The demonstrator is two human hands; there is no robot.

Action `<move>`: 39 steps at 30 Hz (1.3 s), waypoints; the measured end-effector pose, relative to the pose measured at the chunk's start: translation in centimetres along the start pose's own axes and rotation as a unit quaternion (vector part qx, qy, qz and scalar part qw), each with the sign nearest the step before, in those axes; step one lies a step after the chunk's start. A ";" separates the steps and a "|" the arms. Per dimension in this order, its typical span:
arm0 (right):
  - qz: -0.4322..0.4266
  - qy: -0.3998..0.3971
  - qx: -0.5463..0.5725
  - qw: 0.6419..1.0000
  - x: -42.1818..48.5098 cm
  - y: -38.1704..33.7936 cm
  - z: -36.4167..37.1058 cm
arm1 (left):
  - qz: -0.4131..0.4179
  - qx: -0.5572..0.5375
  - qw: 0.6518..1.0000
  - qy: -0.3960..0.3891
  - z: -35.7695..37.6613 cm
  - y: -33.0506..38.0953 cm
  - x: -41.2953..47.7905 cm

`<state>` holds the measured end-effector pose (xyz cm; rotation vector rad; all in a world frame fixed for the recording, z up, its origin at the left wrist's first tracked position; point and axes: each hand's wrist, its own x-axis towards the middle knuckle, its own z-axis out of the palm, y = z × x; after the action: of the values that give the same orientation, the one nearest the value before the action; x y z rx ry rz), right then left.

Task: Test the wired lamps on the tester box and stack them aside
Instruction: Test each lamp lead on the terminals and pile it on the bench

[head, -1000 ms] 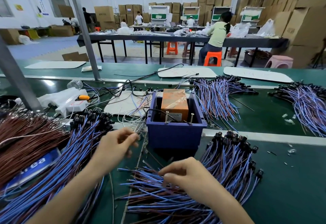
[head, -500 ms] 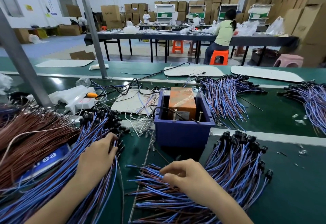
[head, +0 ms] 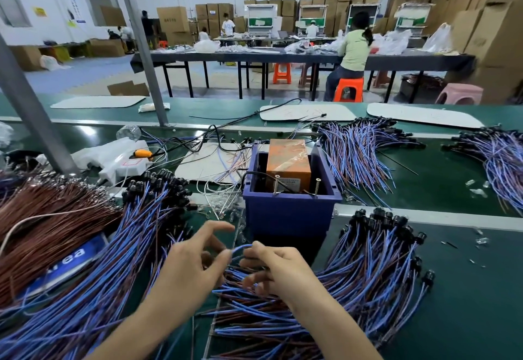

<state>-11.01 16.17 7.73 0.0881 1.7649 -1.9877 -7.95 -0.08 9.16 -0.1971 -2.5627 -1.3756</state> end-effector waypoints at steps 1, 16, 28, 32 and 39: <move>0.002 0.002 0.007 1.000 0.3 0.2 0.2 | -0.008 -0.008 1.000 -0.009 0.3 -0.2 -0.2; -0.081 0.206 0.147 0.964 -0.5 -1.9 -7.8 | -0.023 0.278 0.955 -0.102 -2.2 -7.6 -1.6; -0.130 0.222 0.138 0.957 -1.2 -1.8 -8.9 | 0.034 0.357 0.929 0.091 -2.6 -6.2 0.2; -0.174 0.152 0.189 0.954 -1.0 -2.2 -7.5 | 0.057 0.122 0.986 -0.097 0.9 -1.2 -1.0; -0.203 0.195 0.181 0.942 -1.3 -2.3 -10.4 | -0.018 -0.011 0.976 -0.218 1.8 -0.6 -1.7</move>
<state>-13.44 26.63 8.55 0.2752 1.7227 -2.7419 -6.68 1.02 7.27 -0.5107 -2.9105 -1.5166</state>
